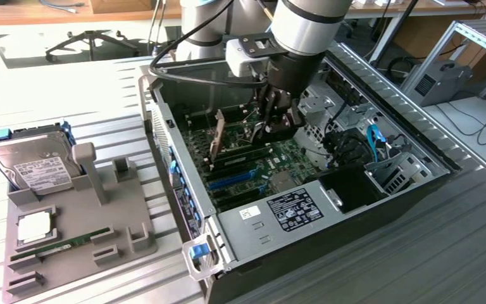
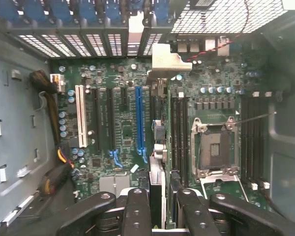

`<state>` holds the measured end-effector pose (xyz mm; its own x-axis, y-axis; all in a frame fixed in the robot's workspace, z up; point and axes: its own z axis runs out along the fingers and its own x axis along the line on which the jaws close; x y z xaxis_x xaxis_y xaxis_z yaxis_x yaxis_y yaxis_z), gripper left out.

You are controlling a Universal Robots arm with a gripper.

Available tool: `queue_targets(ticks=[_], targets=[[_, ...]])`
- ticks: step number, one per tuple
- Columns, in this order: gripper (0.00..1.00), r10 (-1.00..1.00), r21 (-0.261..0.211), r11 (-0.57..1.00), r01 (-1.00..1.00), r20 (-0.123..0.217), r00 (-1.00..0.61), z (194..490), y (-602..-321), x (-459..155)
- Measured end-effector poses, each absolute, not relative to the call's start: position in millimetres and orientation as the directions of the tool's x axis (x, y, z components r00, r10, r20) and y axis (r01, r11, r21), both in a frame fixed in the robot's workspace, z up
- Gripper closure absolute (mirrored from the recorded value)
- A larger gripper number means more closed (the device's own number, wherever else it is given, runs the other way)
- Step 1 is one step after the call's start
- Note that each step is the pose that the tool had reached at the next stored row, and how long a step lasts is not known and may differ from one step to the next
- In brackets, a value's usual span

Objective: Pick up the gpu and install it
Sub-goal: 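Insert the gpu into the slot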

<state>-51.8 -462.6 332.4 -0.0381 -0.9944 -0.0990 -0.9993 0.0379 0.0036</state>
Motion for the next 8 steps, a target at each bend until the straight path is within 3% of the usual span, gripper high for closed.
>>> queue_targets(ticks=[8], targets=[[0.74, -0.994, 0.004, 0.038, -0.999, -0.099, -0.038, 331.4, -462.6, -51.8]])
